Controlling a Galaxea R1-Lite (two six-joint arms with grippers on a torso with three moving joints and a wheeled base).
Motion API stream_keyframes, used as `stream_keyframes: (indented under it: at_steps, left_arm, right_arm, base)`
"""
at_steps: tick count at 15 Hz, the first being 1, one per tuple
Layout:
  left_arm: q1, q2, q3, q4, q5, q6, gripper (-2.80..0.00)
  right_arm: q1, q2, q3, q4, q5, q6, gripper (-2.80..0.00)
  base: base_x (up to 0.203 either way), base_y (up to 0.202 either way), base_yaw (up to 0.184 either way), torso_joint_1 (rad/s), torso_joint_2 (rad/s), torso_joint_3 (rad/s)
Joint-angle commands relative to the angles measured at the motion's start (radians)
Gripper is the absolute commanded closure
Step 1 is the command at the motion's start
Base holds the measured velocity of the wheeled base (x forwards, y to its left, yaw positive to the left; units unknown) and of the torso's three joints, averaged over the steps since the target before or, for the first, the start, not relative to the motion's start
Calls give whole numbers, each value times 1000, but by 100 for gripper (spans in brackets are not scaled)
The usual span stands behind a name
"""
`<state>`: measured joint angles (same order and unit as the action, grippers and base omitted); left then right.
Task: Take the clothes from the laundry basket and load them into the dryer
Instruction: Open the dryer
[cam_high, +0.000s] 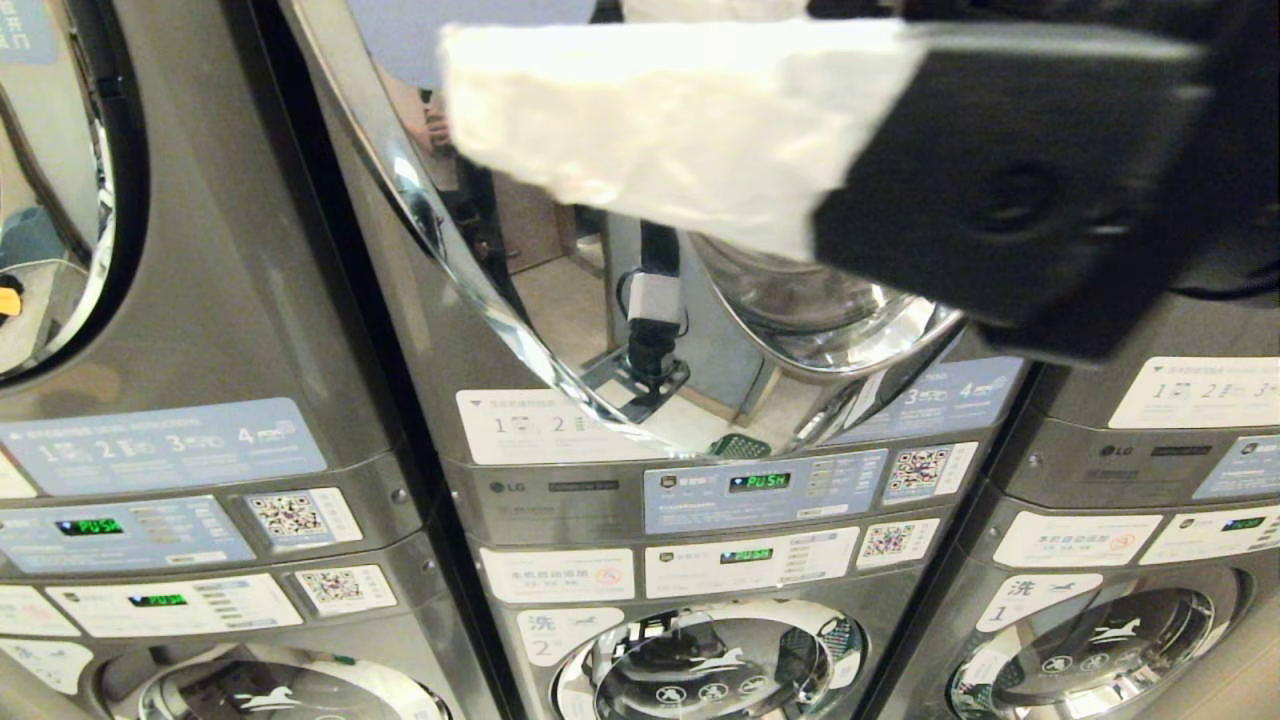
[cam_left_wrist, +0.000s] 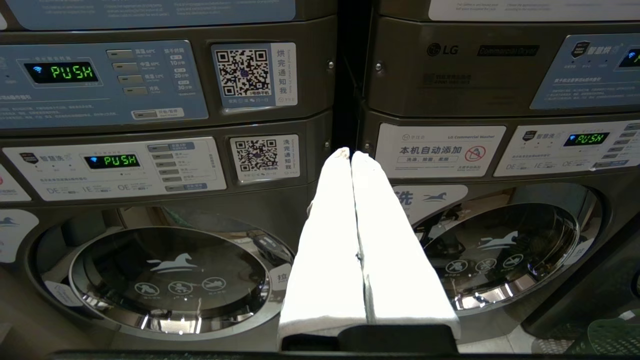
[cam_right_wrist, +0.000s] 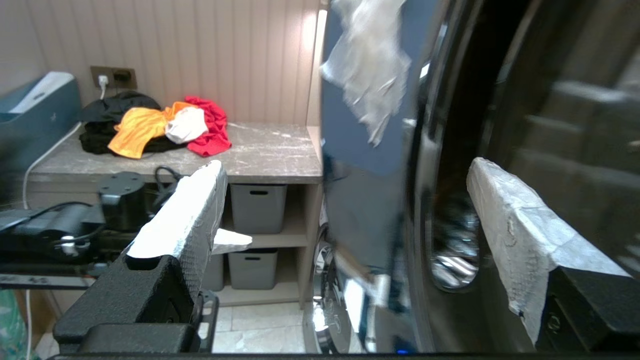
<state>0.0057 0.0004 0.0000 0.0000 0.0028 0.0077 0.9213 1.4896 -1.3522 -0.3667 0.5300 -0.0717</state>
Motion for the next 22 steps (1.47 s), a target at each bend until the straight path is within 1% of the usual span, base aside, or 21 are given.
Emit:
stream_keyframes:
  at_steps: [1, 3, 4, 6, 7, 9, 11, 12, 14, 16, 17, 20, 22]
  left_arm:
    - [0, 1, 0, 0, 0, 0, 0]
    - [0, 0, 0, 0, 0, 0, 0]
    - [0, 1, 0, 0, 0, 0, 0]
    - [0, 0, 0, 0, 0, 0, 0]
    - [0, 0, 0, 0, 0, 0, 0]
    - [0, 0, 0, 0, 0, 0, 0]
    - [0, 0, 0, 0, 0, 0, 0]
    - [0, 0, 1, 0, 0, 0, 0]
    - [0, 0, 0, 0, 0, 0, 0]
    - [0, 0, 1, 0, 0, 0, 0]
    - [0, 0, 0, 0, 0, 0, 0]
    - [0, 0, 0, 0, 0, 0, 0]
    - [0, 1, 2, 0, 0, 0, 0]
  right_arm:
    - [-6, -187, 85, 4, -10, 1, -280]
    - [-20, -357, 170, 22, -72, 21, -280]
    - [-23, -454, 193, 60, -94, 53, -280]
    - [-29, -652, 215, 217, -144, 122, -280]
    - [-30, -748, 225, 324, -190, 147, -280]
    - [-32, -907, 251, 508, -308, 178, -280]
    - [-33, -1024, 283, 664, -440, 191, -280]
    - [-33, -1061, 299, 716, -475, 189, -280]
    - [-35, -1114, 342, 775, -495, 163, -280]
    - [-36, -1123, 357, 793, -498, 159, -280]
    - [-42, -1119, 361, 794, -518, 159, -280]
    - [-44, -1076, 400, 842, -647, 172, -280]
    - [-44, -1081, 527, 850, -678, 189, -280]
  base:
    - [0, 0, 0, 0, 0, 0]
    - [0, 0, 0, 0, 0, 0]
    - [0, 0, 0, 0, 0, 0]
    - [0, 0, 0, 0, 0, 0]
    - [0, 0, 0, 0, 0, 0]
    - [0, 0, 0, 0, 0, 0]
    - [0, 0, 0, 0, 0, 0]
    - [0, 0, 0, 0, 0, 0]
    - [0, 0, 0, 0, 0, 0]
    - [0, 0, 0, 0, 0, 0]
    - [0, 0, 0, 0, 0, 0]
    - [0, 0, 0, 0, 0, 0]
    - [0, 0, 0, 0, 0, 0]
